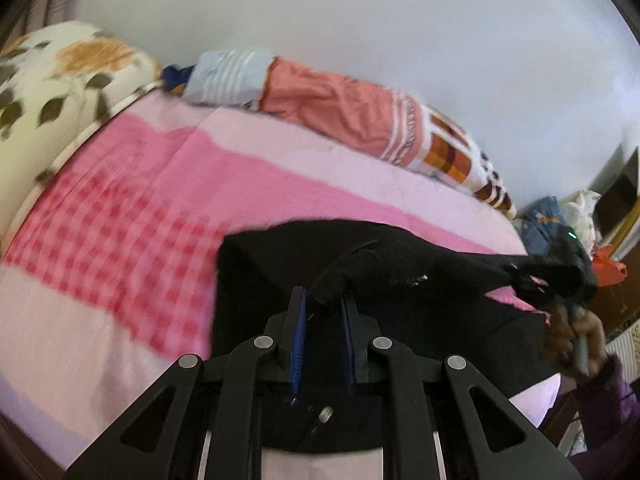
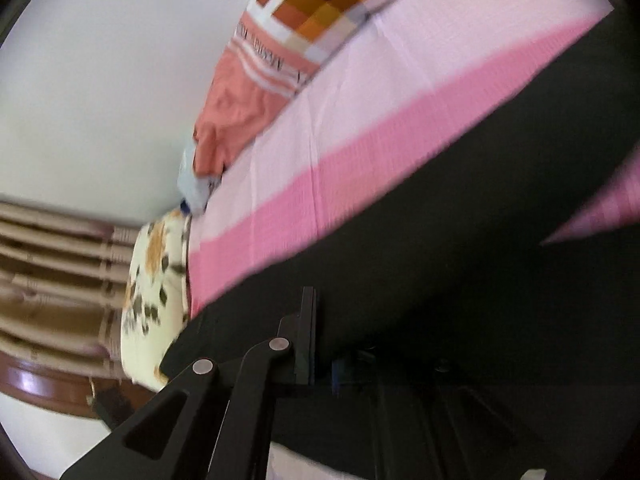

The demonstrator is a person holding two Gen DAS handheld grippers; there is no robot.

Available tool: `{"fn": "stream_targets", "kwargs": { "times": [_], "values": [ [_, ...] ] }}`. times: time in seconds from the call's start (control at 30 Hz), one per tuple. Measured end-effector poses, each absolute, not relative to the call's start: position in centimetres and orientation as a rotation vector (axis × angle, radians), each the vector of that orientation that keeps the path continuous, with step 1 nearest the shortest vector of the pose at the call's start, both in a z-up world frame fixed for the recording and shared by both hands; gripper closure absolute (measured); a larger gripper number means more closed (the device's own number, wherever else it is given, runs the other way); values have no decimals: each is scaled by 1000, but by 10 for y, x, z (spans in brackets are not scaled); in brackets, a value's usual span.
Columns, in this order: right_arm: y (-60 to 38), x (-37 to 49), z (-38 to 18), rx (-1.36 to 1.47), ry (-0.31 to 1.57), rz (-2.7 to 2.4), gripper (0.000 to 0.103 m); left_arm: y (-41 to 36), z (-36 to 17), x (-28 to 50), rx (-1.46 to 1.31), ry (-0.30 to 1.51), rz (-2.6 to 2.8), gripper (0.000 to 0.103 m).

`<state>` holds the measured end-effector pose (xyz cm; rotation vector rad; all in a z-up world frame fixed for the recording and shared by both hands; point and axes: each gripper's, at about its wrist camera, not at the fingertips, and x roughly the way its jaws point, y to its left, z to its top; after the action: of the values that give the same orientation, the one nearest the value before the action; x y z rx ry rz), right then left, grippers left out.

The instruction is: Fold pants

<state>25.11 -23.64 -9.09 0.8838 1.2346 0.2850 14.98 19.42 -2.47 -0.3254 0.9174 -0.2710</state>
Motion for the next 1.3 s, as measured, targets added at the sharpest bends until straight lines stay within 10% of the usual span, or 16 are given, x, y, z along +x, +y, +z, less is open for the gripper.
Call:
{"fn": "stream_targets", "kwargs": {
  "times": [0.4,0.53,0.7,0.93,1.3],
  "values": [
    [-205,140,-166,1009,1433,282,97,223,-61,80,-264,1022,-27,86],
    [-210,134,-164,1074,1390,320,82,228,-31,66,-216,936,68,82],
    [-265,120,-148,1138,1180,254,69,200,3,71,-219,833,1,27],
    [-410,86,-152,1317,885,-11,68,125,-26,109,-207,924,-163,27],
    [-510,87,-152,1327,725,-104,97,65,-61,119,-215,1062,-241,27]
  ]
}}
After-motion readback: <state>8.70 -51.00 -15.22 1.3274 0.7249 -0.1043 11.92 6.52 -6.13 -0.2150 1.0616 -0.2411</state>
